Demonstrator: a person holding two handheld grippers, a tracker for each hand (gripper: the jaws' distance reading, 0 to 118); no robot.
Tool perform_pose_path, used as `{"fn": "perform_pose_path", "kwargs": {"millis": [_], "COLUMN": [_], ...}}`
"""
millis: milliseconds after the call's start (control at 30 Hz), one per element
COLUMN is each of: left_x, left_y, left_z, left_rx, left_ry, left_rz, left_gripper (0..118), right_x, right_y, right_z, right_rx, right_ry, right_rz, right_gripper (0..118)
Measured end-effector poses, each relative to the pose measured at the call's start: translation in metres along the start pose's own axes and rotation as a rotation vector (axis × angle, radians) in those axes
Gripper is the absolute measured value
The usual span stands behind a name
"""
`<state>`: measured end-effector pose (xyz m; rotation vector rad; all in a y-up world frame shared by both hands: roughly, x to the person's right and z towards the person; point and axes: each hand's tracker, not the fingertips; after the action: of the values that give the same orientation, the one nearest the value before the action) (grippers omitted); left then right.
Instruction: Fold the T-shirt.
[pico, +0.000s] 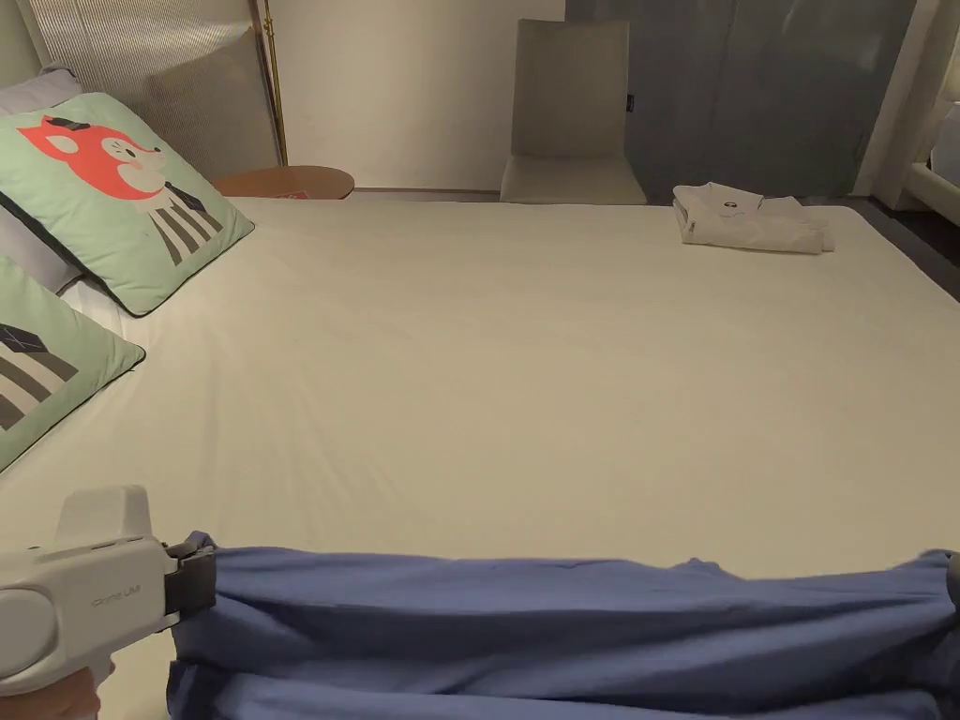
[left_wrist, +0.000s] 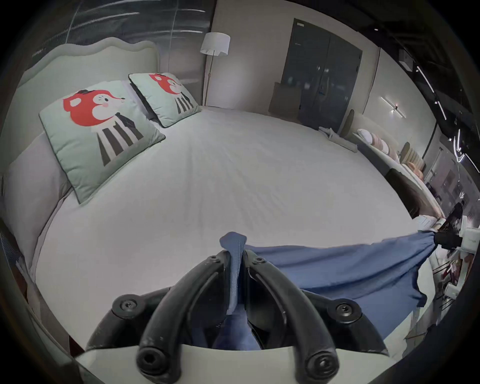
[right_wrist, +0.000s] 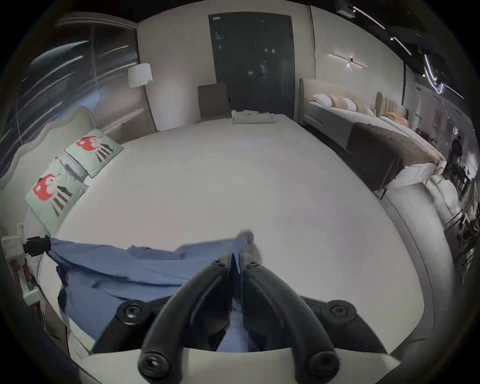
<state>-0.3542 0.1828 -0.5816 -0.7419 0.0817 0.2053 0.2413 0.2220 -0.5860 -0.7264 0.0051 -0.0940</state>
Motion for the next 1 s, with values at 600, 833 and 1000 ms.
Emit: {"fn": "perform_pose_path", "kwargs": {"millis": [600,833,1000], "left_x": [-0.036,-0.030,-0.008], "left_y": [-0.153,-0.157,-0.141], "left_z": [0.037,0.046,0.078], "left_rx": [-0.133,-0.069,0.170], "left_ry": [0.049,0.095,0.077], "left_rz": [0.066,0.048,-0.014], "left_gripper": [5,95,109], "right_x": [0.014,0.007,-0.012], "right_y": [-0.160,-0.169,-0.158], "right_z": [0.027,0.034,0.064], "right_rx": [-0.171,-0.067,0.219], "right_ry": [-0.083,-0.187,-0.203], "right_rz": [-0.001,0.041,0.039], "right_gripper": [5,91,106]}}
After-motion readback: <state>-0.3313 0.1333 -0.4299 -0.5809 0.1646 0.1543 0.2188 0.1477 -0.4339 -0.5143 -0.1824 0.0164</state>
